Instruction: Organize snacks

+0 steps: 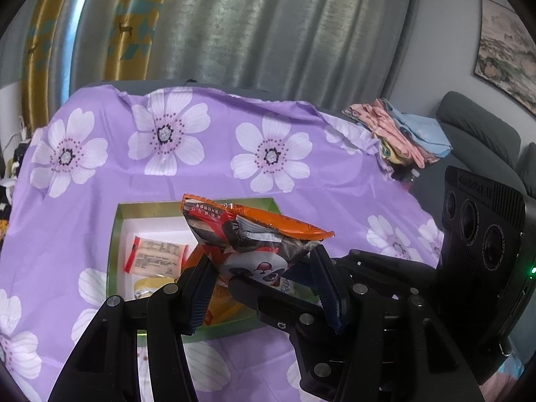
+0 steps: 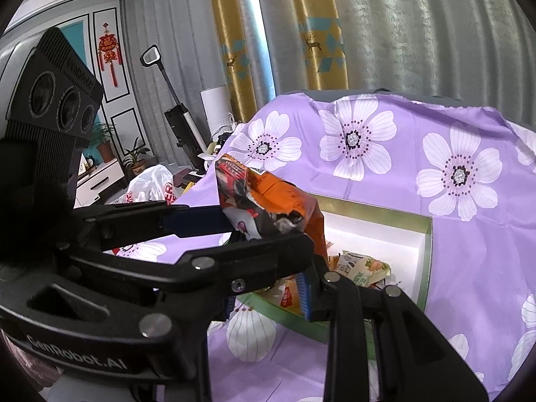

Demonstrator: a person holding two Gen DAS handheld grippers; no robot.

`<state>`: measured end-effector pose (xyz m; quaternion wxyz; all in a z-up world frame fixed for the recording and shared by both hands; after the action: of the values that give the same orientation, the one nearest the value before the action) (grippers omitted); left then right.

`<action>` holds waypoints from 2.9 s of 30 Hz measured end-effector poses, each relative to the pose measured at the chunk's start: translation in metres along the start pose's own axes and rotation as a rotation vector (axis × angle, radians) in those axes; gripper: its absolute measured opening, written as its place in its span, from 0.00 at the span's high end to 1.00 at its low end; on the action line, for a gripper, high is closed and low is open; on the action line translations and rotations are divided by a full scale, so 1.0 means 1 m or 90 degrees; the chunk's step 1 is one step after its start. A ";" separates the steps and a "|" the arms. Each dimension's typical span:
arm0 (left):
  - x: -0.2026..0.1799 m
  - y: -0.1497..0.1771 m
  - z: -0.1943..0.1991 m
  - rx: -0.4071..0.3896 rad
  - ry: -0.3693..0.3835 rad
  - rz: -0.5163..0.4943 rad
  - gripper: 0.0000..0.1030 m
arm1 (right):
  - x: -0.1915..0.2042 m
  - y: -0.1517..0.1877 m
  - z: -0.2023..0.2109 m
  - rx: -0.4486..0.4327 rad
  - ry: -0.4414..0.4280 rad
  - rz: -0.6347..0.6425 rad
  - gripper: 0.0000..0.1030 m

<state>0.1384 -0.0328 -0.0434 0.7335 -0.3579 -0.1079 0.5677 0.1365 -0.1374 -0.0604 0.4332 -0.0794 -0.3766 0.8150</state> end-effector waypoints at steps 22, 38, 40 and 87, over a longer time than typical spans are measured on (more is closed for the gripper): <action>0.041 -0.004 -0.076 0.108 -0.008 0.083 0.46 | -0.036 0.000 -0.077 0.142 0.018 -0.067 0.66; 0.023 -0.002 0.012 0.079 -0.175 0.075 0.07 | -0.014 -0.004 0.001 0.113 0.186 -0.042 0.07; 0.017 -0.001 0.023 0.077 -0.187 0.071 0.07 | -0.011 -0.005 0.018 0.102 0.193 -0.048 0.06; -0.012 0.001 0.094 0.026 -0.295 0.081 0.06 | 0.032 -0.024 0.105 0.041 0.218 -0.018 0.00</action>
<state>0.0807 -0.0054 0.0271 0.6590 -0.2094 -0.2390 0.6817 0.0848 -0.1617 0.0365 0.5052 -0.1978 -0.2718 0.7949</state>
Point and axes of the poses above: each gripper's, at about its wrist camera, not at the fingertips, and z roughly against the way its jaws point, x to its left, y to its underside, the point moved 1 cm from there along -z, roughly the way its jaws point, and after that the axes turned 11 degrees about x, right-handed, at the moved point
